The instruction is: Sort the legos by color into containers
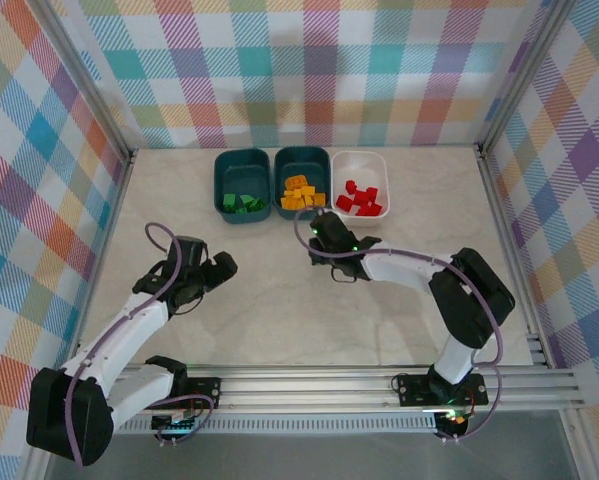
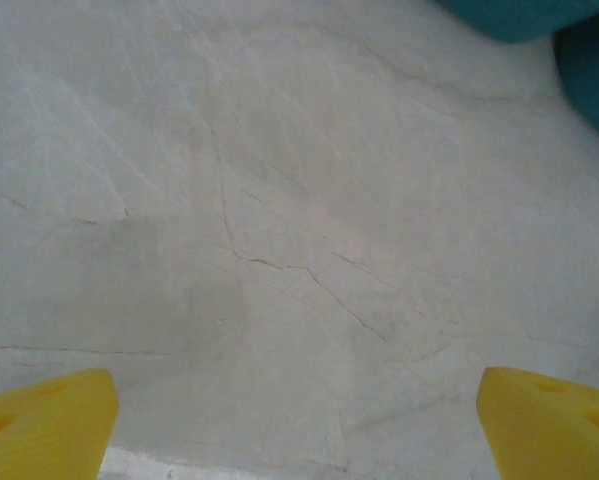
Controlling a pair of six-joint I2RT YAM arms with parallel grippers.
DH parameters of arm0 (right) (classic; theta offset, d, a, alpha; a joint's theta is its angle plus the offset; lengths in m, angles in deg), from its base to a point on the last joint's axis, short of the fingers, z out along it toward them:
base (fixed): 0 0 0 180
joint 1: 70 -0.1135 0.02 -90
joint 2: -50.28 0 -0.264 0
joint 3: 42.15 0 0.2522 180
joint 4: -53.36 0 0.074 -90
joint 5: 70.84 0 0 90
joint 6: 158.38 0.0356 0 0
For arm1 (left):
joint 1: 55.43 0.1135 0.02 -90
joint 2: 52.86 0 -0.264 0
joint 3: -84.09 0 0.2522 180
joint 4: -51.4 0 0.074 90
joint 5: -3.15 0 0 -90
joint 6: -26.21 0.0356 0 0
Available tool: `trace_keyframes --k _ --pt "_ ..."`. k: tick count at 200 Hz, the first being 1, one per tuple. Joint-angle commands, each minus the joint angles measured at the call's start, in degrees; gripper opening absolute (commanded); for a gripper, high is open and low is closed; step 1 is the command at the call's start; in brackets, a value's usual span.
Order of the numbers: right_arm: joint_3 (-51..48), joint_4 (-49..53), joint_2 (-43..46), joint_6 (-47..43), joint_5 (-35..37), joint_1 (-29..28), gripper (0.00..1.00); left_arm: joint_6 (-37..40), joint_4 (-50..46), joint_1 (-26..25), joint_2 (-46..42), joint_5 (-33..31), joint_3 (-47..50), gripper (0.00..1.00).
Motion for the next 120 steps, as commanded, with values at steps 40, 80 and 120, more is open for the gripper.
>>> trace_keyframes --k 40,80,120 --pt "32.94 2.25 -20.82 -2.78 -9.03 -0.76 0.17 -5.03 -2.7 0.26 -7.26 -2.29 5.87 0.94" --pt "48.53 7.25 -31.22 -5.96 -9.4 -0.04 0.18 -4.72 -4.69 0.25 -9.52 -0.9 6.58 0.95" --pt "61.29 12.86 -38.76 -8.42 -9.68 0.66 0.22 -3.52 -4.27 0.24 -7.73 0.97 5.48 0.95"
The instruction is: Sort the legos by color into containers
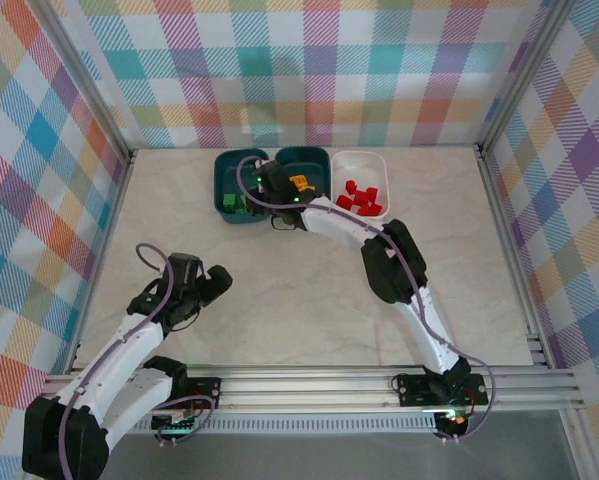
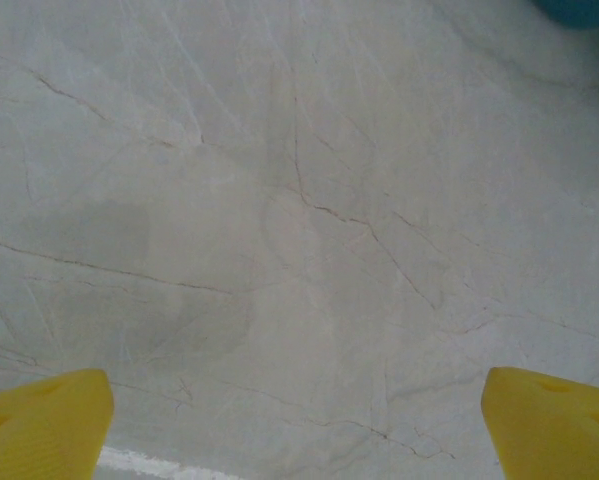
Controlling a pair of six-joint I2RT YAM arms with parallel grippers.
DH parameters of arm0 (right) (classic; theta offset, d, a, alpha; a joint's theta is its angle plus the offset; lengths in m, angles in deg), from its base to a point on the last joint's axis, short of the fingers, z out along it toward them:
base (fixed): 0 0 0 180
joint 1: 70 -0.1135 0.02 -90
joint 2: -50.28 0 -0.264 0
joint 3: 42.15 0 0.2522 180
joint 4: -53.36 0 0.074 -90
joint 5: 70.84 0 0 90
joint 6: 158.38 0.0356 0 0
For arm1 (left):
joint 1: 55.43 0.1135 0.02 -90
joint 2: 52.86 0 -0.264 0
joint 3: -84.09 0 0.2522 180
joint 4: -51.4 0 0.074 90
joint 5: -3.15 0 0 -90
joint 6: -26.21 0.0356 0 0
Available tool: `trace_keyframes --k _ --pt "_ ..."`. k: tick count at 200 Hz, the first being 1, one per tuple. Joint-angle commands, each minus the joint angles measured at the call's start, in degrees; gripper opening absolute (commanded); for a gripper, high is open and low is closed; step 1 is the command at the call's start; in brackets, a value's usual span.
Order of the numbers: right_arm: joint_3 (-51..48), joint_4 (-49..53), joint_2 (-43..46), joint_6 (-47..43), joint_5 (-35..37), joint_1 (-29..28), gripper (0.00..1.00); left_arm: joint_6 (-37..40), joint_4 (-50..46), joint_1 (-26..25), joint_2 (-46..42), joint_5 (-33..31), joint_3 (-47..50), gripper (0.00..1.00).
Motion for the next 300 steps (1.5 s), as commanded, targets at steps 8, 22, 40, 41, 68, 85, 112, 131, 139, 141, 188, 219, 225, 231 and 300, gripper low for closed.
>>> trace_keyframes --k 8,22,40,41,68,85,112,131,139,141,188,219,225,231,300 --pt "10.87 7.45 -4.76 -3.0 -0.86 0.81 0.26 1.15 -1.32 0.26 1.14 1.25 -0.6 0.95" --pt "16.02 11.54 -7.12 -2.9 -0.57 1.06 0.53 1.65 -1.42 0.26 1.72 1.46 -1.12 0.95" --pt "18.73 13.94 -7.25 -3.08 0.17 1.07 0.61 2.37 -1.23 0.25 2.01 2.05 -1.76 0.96" --pt "18.63 13.9 -7.08 -3.09 0.22 1.03 0.61 2.36 -1.22 0.21 2.01 2.0 -1.76 0.96" --pt "11.42 10.49 0.16 -3.4 0.87 1.07 0.63 3.08 -1.95 0.22 1.56 1.96 -3.04 0.97" --pt "0.28 4.54 8.76 -2.73 -0.78 0.97 0.65 3.99 -3.06 0.26 0.47 2.35 -4.74 0.98" --pt "-20.36 -7.45 25.56 -2.67 -5.93 0.82 0.77 5.11 -5.61 0.26 -2.02 0.96 -9.1 1.0" --pt "-34.14 -14.42 37.35 -5.97 -10.08 0.08 1.0 5.19 -7.99 0.17 -4.17 -1.53 -13.47 1.0" --pt "-38.61 -15.69 42.16 -6.65 -10.79 -0.3 1.0 4.82 -9.15 0.04 -5.43 -3.16 -15.66 1.0" --pt "-39.62 -15.88 43.3 -6.33 -10.71 -0.39 1.0 4.84 -9.26 0.05 -5.76 -3.27 -16.22 1.0" --pt "-58.4 -19.4 59.98 -2.18 3.87 -0.64 1.0 -0.45 1.51 -0.79 -13.54 -9.99 -16.27 1.0" --pt "-62.51 -21.21 64.01 -14.27 7.26 -0.25 1.0 6.82 -3.36 -1.5 -4.98 -14.44 -21.03 1.0" --pt "-64.09 -23.8 64.94 -16.84 6.43 -0.09 1.0 8.6 -4.73 -1.5 -2.96 -15.77 -21.92 1.0" --pt "-65.67 -26.54 65.93 -19.19 6.15 0.0 1.0 10.72 -4.63 -1.5 -1.25 -16.97 -22.42 1.0" --pt "-76.68 -33.34 68.25 -27.2 -0.53 12.2 1.0 41.73 36.61 2.51 -0.91 -25.96 -1.31 1.0"
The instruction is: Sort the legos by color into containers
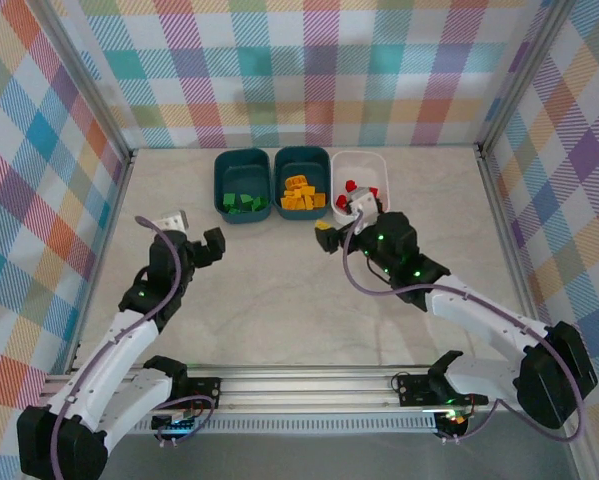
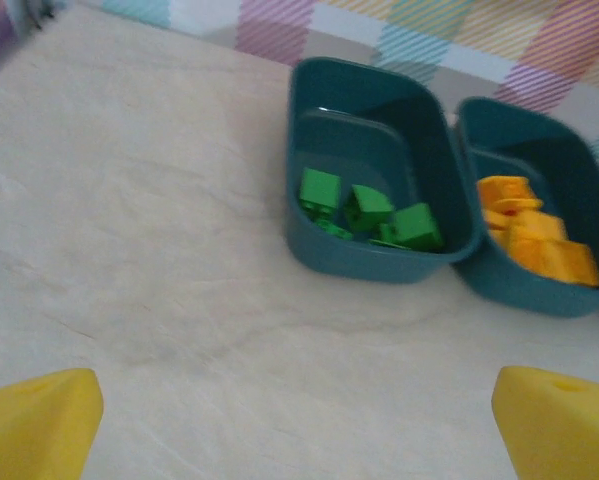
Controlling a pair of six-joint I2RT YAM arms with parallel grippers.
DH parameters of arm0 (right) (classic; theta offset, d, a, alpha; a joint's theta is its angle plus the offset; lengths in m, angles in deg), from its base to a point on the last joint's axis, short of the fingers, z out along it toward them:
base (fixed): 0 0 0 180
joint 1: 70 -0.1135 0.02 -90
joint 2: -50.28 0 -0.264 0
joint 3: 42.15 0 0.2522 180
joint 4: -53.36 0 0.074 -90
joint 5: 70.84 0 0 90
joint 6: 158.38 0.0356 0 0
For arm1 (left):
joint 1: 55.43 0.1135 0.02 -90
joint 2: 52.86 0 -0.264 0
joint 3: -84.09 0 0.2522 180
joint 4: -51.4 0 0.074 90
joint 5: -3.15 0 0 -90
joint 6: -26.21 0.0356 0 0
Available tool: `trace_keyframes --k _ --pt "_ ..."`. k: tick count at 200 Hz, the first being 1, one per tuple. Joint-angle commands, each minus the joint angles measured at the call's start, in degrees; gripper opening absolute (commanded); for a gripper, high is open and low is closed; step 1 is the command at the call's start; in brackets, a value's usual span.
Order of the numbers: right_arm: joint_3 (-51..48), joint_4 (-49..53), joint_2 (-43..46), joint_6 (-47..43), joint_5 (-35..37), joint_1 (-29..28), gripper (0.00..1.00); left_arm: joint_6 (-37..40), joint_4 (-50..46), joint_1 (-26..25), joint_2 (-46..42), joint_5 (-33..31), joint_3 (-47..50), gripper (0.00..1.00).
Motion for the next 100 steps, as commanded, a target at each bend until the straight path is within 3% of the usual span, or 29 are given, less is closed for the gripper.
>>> trace_keyframes --k 1,21,53,69,87,100 --pt "-4.13 -4.98 0.31 -2.09 -3.0 5.07 1.0 12.09 16.97 2.96 0.61 -8.99 4.56 1.0" --pt "-9.16 -10.29 -1.24 -1.97 -3.99 9.56 1.0 12.23 19.63 6.44 5.36 -5.78 6.72 1.0" --pt "-15.28 -17.29 -3.35 -2.9 -1.04 15.08 1.0 9.74 43.99 8.95 20.07 -5.0 15.26 1.0" --pt "-15.55 -17.09 -5.73 -7.35 0.12 16.47 1.0 10.92 50.56 10.44 28.29 1.63 14.71 1.0" --pt "-15.63 -18.51 -7.53 -9.55 0.54 17.62 1.0 14.34 45.23 10.91 31.71 9.72 9.82 1.0" --pt "-16.44 -24.91 -10.24 -9.65 1.48 19.09 1.0 15.59 47.44 11.25 36.14 10.87 8.77 1.0"
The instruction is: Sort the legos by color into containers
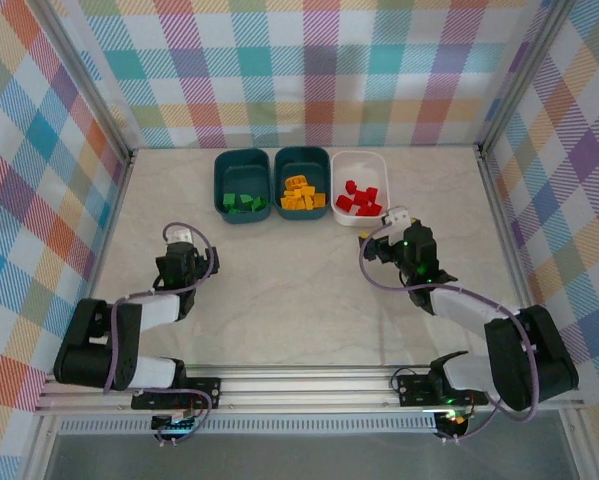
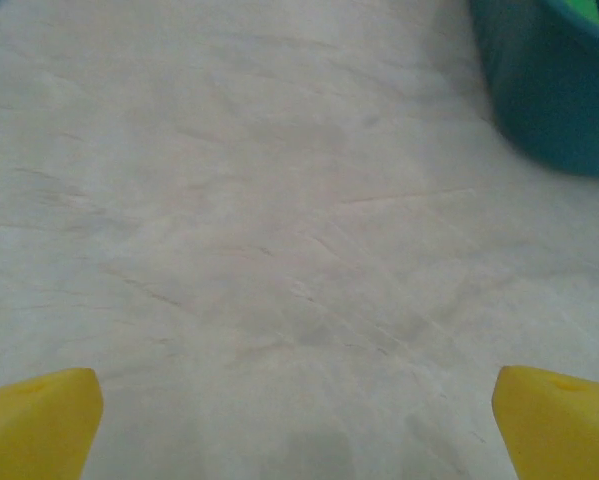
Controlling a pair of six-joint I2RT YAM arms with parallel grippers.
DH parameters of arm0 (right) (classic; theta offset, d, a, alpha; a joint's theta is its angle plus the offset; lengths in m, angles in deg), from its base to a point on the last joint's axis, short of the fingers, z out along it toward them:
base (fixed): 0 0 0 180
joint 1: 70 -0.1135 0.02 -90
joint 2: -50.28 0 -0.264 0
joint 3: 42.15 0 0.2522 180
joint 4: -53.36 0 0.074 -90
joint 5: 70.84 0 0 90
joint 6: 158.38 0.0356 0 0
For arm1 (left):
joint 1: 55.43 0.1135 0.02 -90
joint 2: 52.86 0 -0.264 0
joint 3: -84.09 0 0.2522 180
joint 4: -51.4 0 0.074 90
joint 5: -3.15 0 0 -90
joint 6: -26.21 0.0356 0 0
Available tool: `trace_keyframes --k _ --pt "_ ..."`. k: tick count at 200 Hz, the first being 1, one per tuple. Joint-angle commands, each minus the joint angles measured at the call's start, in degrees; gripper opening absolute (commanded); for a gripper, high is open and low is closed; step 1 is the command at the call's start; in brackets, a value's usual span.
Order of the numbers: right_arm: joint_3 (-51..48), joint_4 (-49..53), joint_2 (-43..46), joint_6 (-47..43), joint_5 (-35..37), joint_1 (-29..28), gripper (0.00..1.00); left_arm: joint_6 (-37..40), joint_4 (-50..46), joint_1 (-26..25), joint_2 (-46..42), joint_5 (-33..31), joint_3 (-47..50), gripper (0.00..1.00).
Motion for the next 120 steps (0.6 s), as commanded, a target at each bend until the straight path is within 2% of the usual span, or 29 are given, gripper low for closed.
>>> trace_keyframes --k 1,21,29,43,61,88,93,97,103,120 --pt "-0.63 -11.28 -3.1 -3.59 2.06 1.9 1.0 3.88 10.42 0.98 4.49 7.89 -3.99 1.0" --pt "0.21 -10.19 -2.98 -2.51 0.13 3.63 1.0 3.21 18.08 1.66 10.76 8.14 -3.08 1.0" --pt "0.39 -9.45 -2.98 -1.76 2.12 3.8 1.0 2.92 14.81 1.73 9.47 7.86 -3.67 1.0" --pt "0.54 -6.37 -1.87 -1.11 3.33 4.4 1.0 2.95 15.18 1.68 9.68 7.9 -3.53 1.0" --pt "1.98 2.75 -0.42 -4.09 0.06 4.46 1.0 2.93 15.8 1.67 9.95 7.9 -3.42 1.0" --pt "-2.08 -14.49 -10.78 -5.16 0.7 7.39 1.0 3.15 15.85 1.63 9.83 7.72 -3.33 1.0" --pt "-1.36 -11.59 -10.85 -4.55 1.75 7.39 1.0 3.19 15.8 1.63 9.86 7.74 -3.41 1.0" --pt "-0.67 -9.13 -9.87 -4.27 -0.35 7.94 1.0 3.17 15.84 1.64 9.78 7.73 -3.39 1.0" --pt "-0.38 -8.51 -9.63 -4.35 -2.56 8.65 1.0 3.14 15.81 1.56 9.85 7.67 -3.38 1.0" --pt "-0.97 -9.55 -9.68 -4.4 -2.7 8.71 1.0 3.14 15.8 1.63 9.9 7.81 -3.38 1.0"
